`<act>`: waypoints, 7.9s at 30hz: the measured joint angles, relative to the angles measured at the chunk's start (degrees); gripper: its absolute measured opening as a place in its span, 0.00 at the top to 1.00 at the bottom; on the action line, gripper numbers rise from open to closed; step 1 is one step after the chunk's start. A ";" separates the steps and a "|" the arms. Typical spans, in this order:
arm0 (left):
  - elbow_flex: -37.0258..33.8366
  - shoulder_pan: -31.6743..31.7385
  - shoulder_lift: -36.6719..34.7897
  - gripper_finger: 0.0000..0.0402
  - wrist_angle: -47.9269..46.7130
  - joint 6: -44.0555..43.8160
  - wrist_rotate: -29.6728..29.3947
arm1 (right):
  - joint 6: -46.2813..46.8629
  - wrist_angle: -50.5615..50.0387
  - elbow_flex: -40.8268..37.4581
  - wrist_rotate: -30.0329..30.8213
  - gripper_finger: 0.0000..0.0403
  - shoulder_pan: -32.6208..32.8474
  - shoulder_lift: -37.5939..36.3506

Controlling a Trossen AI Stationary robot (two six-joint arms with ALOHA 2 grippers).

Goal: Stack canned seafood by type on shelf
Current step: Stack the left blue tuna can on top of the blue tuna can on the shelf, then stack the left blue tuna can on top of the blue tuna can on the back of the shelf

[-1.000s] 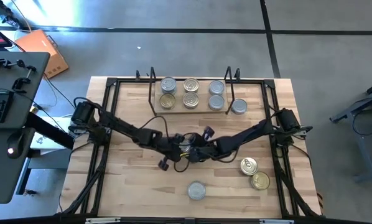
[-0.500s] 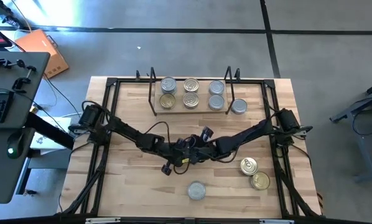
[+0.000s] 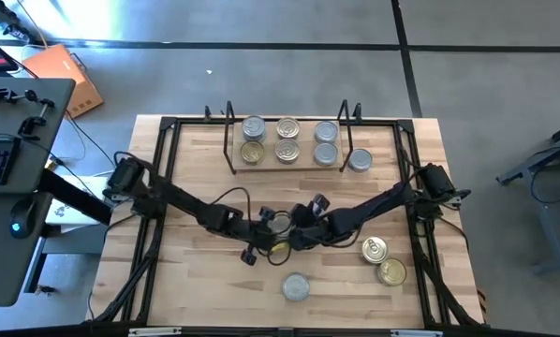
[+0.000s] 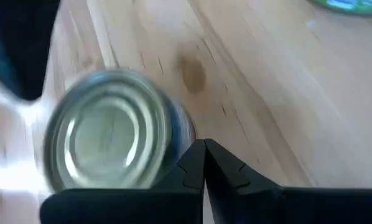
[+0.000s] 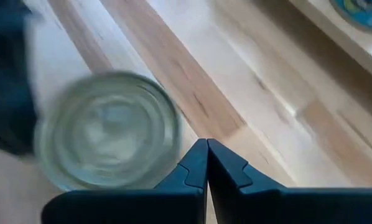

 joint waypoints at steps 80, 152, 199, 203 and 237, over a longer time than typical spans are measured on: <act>-7.45 15.12 -7.47 1.00 -0.91 -12.43 -10.77 | -6.78 29.79 -13.65 0.10 0.83 -0.64 -2.89; -7.26 3.27 -9.04 1.00 -5.37 -22.40 -6.94 | -21.99 36.07 -13.62 -16.40 0.52 -0.42 1.22; -7.72 0.36 -7.88 1.00 -9.98 -26.14 -13.83 | -18.93 46.89 -13.49 -14.49 0.65 -3.72 -1.47; -7.67 -0.59 -10.55 1.00 -17.20 -27.63 -17.73 | -18.49 41.91 -13.54 -9.70 0.65 -2.01 -3.91; 0.36 -10.28 -15.17 0.95 -5.84 -13.31 -13.74 | -3.15 22.28 -13.56 -7.23 0.65 6.07 -5.97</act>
